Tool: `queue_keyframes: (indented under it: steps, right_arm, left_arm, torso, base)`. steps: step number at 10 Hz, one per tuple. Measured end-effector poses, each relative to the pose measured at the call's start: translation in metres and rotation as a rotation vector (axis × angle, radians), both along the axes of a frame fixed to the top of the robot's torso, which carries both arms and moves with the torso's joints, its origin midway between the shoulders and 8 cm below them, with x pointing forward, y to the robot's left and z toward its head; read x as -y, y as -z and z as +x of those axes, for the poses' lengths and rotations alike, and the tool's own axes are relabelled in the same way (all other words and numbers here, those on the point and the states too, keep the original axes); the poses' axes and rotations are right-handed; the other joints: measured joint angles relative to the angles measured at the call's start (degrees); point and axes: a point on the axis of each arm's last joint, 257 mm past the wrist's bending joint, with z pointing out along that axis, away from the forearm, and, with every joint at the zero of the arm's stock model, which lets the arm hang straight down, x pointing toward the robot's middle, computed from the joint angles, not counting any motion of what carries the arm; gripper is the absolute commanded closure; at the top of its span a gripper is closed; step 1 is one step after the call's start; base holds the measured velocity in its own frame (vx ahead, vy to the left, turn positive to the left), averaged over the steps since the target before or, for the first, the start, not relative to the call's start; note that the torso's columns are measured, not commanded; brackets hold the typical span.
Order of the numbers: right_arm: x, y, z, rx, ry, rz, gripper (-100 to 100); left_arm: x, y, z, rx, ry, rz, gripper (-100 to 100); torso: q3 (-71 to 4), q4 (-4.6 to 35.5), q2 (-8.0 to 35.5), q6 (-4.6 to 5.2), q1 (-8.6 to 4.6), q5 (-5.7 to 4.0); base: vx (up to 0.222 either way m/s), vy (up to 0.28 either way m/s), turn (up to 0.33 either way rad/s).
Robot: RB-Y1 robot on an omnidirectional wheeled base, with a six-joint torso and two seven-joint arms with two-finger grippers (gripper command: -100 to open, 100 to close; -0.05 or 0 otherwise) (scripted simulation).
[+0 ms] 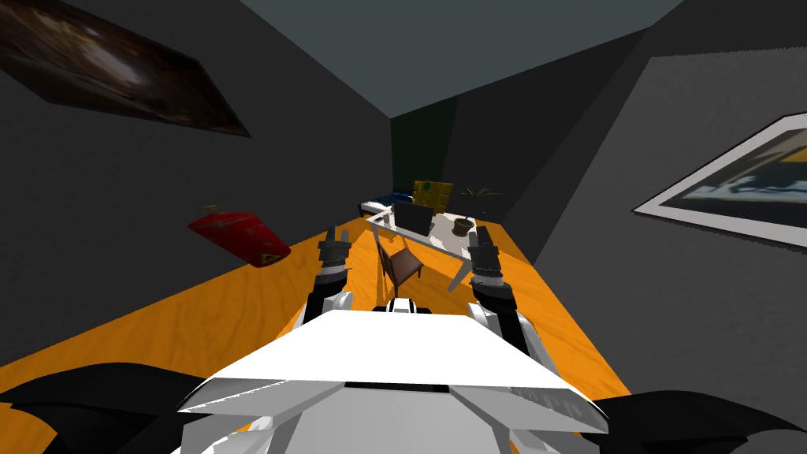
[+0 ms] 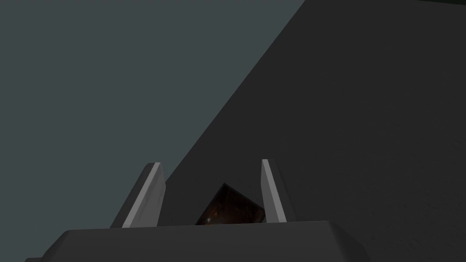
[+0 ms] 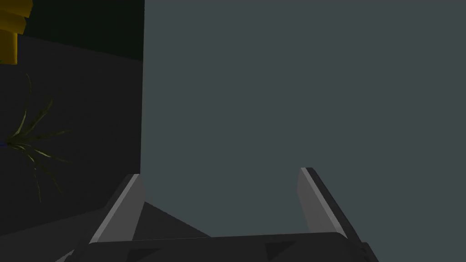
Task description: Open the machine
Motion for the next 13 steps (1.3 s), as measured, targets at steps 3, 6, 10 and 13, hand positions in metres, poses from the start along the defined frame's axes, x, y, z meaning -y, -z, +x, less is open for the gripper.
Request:
queue_keyframes:
  steps: [3, 6, 10, 13]
  right_arm:
    - [0.006, 0.014, -0.003, -0.061, 0.068, -0.161, -100]
    - [0.018, 0.03, -0.004, -0.129, 0.151, -0.307, -100]
    - [0.039, 0.056, -0.008, -0.23, 0.258, -0.488, -100]
    - [0.06, 0.08, -0.012, -0.317, 0.336, -0.622, -100]
  left_arm:
    - [0.0, 0.0, 0.0, 0.0, 0.0, 0.0, 0]
    - [0.0, 0.0, 0.0, 0.0, 0.0, 0.0, 0]
    - [0.0, 0.0, 0.0, 0.0, 0.0, 0.0, 0]
    - [0.0, 0.0, 0.0, 0.0, 0.0, 0.0, 0]
  torso:
    - [-0.11, -0.04, -0.15, 0.0, -0.19, -0.05]
    - [-0.05, -0.01, -0.09, -0.01, -0.57, -0.15]
    - [-0.12, -0.05, -0.19, 0.0, -0.4, -0.12]
    - [-0.02, 0.0, -0.01, 0.0, 0.05, 0.02]
  base:
    - [-0.048, 0.283, -0.034]
    - [-0.04, 0.24, -0.021]
    - [0.015, 0.198, -0.021]
    - [0.042, 0.242, -0.023]
